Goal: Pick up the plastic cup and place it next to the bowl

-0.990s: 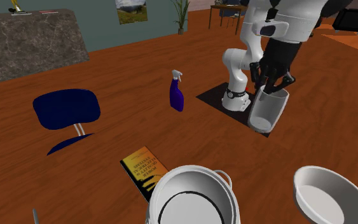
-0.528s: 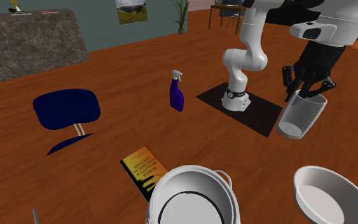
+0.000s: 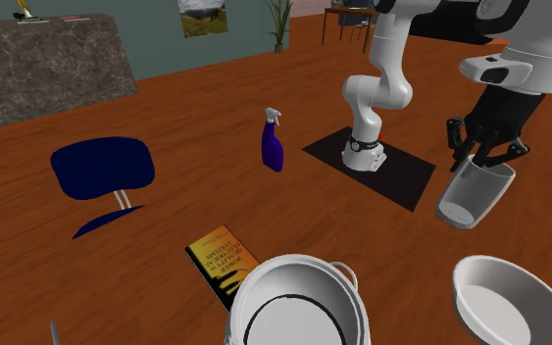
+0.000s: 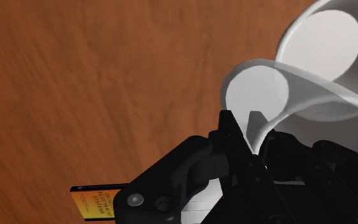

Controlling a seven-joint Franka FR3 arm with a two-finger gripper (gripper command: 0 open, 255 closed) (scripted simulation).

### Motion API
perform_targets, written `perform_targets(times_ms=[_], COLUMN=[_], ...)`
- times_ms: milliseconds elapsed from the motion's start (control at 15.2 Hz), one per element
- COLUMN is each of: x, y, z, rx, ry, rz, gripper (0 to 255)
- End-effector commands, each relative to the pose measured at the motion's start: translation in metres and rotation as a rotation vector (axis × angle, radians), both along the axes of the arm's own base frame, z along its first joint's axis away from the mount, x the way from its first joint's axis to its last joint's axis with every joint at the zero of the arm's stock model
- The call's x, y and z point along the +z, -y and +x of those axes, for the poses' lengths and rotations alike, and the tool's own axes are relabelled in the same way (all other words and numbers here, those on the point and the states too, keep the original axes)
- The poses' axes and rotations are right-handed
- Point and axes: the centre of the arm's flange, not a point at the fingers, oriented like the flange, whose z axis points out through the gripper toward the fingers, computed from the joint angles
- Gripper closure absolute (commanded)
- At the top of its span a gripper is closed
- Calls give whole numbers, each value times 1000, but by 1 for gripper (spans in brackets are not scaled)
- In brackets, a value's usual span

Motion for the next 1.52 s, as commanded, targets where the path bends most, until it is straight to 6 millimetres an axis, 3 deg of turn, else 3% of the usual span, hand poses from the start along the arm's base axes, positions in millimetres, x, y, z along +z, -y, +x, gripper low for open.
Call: perform_targets(times_ms=[0,1452], x=[-11,-127], y=[1,1], z=[0,0], rx=[0,0], ry=[1,1], rz=[1,1], gripper=[255,255])
